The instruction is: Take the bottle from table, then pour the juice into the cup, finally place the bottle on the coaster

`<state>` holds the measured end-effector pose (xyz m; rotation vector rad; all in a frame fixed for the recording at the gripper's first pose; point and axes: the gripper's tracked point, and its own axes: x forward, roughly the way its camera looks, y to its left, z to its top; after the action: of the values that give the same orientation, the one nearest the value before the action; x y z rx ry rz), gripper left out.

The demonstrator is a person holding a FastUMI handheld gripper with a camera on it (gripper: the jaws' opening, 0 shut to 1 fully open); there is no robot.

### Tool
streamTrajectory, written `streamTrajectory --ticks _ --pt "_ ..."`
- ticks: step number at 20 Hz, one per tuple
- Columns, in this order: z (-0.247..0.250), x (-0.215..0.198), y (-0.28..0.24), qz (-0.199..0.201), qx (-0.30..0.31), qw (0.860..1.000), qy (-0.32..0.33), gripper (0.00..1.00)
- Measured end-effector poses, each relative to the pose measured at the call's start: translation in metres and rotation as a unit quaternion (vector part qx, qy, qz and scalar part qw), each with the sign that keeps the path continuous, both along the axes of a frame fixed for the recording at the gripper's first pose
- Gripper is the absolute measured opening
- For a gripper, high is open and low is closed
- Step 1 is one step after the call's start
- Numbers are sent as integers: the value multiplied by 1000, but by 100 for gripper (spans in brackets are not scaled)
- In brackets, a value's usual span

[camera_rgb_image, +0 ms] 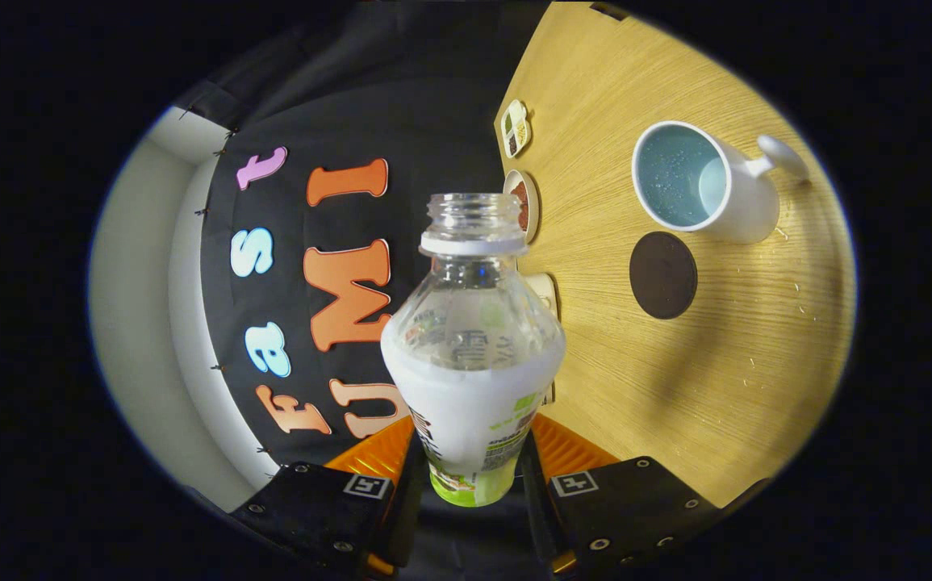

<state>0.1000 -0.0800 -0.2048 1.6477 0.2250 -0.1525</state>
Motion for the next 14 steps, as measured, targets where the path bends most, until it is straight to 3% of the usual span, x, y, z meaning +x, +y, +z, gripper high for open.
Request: streamTrajectory --ticks 14 --pt "-8 15 -1 7 51 998 21 58"
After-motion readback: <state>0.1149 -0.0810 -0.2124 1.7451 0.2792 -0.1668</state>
